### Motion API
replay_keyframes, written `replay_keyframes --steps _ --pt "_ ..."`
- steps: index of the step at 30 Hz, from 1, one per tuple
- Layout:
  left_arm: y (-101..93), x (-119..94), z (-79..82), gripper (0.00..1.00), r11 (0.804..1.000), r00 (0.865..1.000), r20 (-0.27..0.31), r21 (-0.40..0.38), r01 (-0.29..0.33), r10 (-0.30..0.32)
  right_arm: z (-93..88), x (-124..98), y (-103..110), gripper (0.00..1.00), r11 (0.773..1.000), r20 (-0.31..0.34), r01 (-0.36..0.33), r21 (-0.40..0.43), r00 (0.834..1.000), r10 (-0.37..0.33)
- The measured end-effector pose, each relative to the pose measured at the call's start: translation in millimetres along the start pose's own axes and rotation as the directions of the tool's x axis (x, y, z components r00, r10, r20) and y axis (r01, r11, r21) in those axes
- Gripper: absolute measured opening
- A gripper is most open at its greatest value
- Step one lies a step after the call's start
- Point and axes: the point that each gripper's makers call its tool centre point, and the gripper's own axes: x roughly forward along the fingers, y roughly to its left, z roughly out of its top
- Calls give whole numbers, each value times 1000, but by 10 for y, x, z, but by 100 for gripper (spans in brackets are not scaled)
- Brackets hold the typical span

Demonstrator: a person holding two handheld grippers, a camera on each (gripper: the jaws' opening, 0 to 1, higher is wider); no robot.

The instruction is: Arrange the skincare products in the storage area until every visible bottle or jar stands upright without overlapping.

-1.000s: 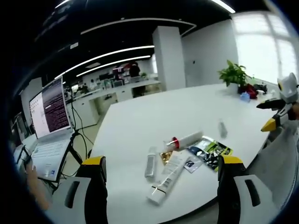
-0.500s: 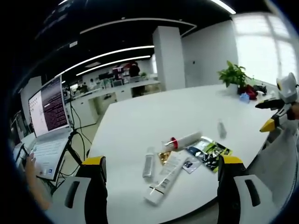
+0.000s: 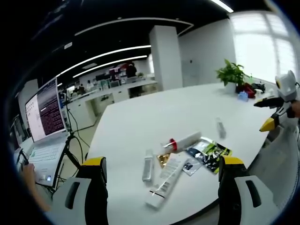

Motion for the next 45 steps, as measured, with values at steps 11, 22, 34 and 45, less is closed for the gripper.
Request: replay_keyframes --steps 11,22,34,45 --pt "6 -18 -23 97 1000 1000 -6 0 1 -1 76 48 17 100 999 -3 -25 -42 1000 25" --pt "-21 -5 -38 97 1000 1000 -15 3 14 -14 84 87 -4 100 993 -28 -55 -109 998 53" --pt "-12 11 -54 97 1000 1000 -14 -3 12 -12 96 150 -3 100 983 -50 -101 -151 994 94" --pt "18 -25 -105 97 1000 1000 -18 -14 5 -5 179 249 36 100 963 -76 -146 -225 988 132"
